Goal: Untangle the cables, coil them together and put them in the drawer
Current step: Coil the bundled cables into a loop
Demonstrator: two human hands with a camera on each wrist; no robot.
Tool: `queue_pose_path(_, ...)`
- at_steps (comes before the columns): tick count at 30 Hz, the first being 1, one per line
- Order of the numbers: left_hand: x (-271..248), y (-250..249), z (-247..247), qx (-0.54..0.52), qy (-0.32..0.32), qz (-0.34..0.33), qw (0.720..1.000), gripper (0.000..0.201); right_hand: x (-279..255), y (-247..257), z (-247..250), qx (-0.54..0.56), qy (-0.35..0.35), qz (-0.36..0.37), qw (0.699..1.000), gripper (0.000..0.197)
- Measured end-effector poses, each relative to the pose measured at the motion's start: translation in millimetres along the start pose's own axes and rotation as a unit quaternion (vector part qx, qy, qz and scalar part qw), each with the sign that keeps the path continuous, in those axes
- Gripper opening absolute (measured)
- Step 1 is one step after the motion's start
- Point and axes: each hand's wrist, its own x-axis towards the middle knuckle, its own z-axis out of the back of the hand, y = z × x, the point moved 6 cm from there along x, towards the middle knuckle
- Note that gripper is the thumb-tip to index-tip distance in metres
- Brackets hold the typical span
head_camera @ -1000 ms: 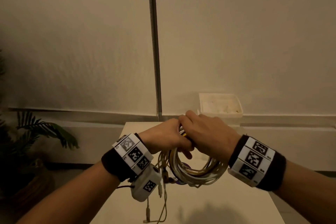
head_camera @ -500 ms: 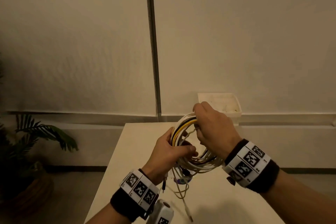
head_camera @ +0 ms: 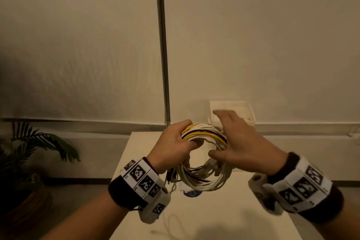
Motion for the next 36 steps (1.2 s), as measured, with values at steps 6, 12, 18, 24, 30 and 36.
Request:
queue_pose_path(6,6.2,-13.0,-4.9,0.081,0.078,0.028,0.993,0.017,18.9,23.8,-4.5,-0.038,-0.005,0.078,0.996,0.072)
queue_pose_path(12,-3.8,2.2,4.1,-0.115,0.176,0.109,0.972,0.032,30.8,22.5,-9.8,0.082,0.042,0.056,0.994,0.035)
queue_pose_path(18,-27.6,38.7,0.2,-0.193,-0.040,0.082,0.977,0.011,31.9,10.7,-11.8,0.151,-0.022,-0.030,0.988,0.013)
queue_pose_path(24,-27.7,36.7,-5.8,-0.280,-0.113,0.038,0.953,0.010,16.7,3.7,-26.7,0.335,-0.072,-0.097,0.934,0.012)
queue_pose_path(30,-15.9,37.9,-8.9,-0.339,-0.074,-0.020,0.938,0.050,17.2,-10.3,-24.9,0.352,-0.133,-0.116,0.919,0.012)
queue_pose_path(36,-43.5,83.6,-41.9,-0.347,-0.078,0.022,0.935,0.094,21.9,-34.8,-32.3,0.531,-0.156,-0.200,0.808,0.020)
